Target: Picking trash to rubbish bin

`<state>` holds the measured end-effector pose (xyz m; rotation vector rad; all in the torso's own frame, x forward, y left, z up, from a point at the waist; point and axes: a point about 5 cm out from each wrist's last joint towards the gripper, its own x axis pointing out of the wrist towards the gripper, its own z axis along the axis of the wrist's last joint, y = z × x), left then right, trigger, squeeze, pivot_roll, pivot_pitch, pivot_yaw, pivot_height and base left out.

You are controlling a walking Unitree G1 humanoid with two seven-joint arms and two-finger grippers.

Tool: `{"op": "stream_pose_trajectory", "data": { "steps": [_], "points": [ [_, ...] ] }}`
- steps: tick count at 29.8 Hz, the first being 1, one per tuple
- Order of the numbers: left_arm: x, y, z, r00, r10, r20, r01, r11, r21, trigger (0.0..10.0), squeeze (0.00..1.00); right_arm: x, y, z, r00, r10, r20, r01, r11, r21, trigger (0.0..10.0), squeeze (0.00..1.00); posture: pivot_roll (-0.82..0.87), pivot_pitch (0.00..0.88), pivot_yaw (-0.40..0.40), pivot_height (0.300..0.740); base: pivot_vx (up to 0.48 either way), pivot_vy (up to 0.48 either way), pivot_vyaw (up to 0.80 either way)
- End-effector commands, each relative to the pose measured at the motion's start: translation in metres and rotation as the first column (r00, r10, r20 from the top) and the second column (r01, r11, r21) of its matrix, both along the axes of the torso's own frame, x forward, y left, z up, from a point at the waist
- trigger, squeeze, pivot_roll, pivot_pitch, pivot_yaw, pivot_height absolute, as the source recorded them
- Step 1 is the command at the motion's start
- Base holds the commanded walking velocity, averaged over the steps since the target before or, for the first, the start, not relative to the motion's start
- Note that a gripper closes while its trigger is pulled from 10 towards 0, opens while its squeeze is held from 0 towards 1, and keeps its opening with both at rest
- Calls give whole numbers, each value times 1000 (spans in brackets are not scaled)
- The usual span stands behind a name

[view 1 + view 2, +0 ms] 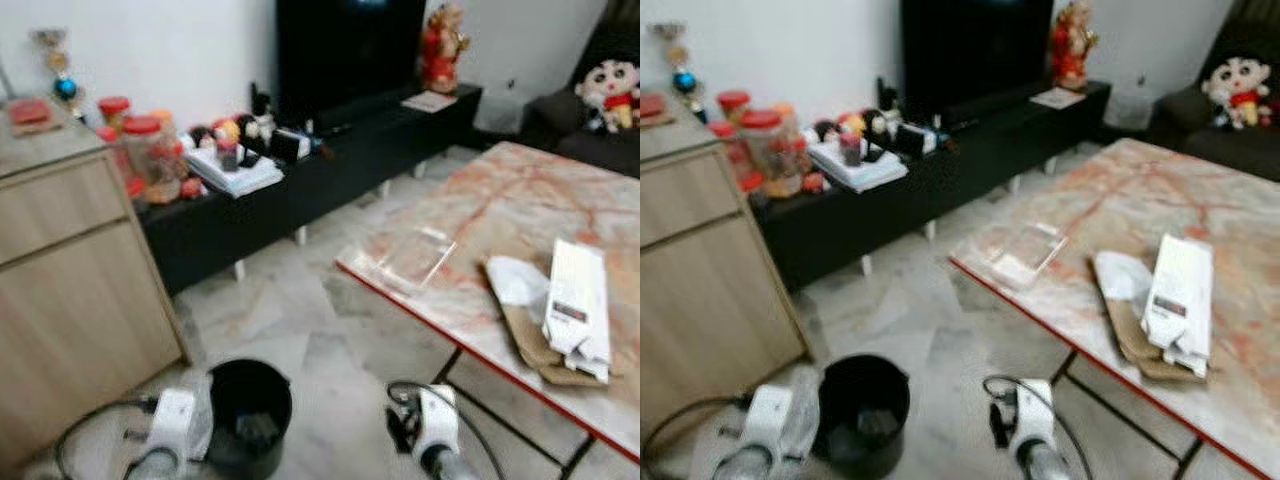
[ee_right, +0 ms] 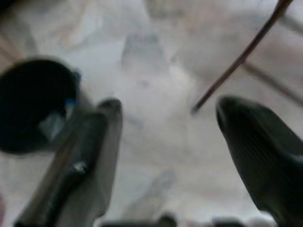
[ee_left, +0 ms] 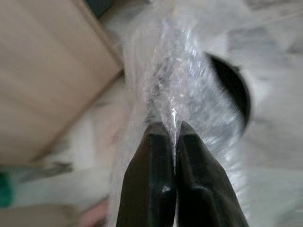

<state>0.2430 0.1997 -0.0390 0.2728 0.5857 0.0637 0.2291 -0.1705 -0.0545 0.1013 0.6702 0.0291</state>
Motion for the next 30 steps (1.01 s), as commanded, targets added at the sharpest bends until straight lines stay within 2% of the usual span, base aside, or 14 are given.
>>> {"op": "stream_pose_trajectory", "data": {
  "steps": [1, 17, 24, 30],
  "points": [
    [-1, 14, 3, 1000, 19, 3, -20, 999, 33, 10000, 0, 9, 11, 6, 999, 21, 32, -21, 1000, 16, 10000, 0, 181, 0, -35, 740, 322, 0, 0],
    [0, 14, 3, 1000, 19, 7, -20, 999, 31, 10000, 0, 9, 13, 5, 999, 33, 27, -34, 999, 16, 10000, 0, 183, 1, -34, 740, 323, 0, 0],
    [1, 14, 4, 1000, 20, 15, -20, 999, 29, 10000, 0, 7, 14, 4, 998, 64, 17, -64, 998, -6, 10000, 0, 181, 4, -36, 740, 324, 0, 800],
    [4, 12, 6, 999, 14, 38, -15, 1000, 16, 10000, 0, 7, 15, 4, 998, 55, 20, -55, 998, 10, 10000, 0, 181, 4, -36, 740, 0, 0, 746]
  ]
}}
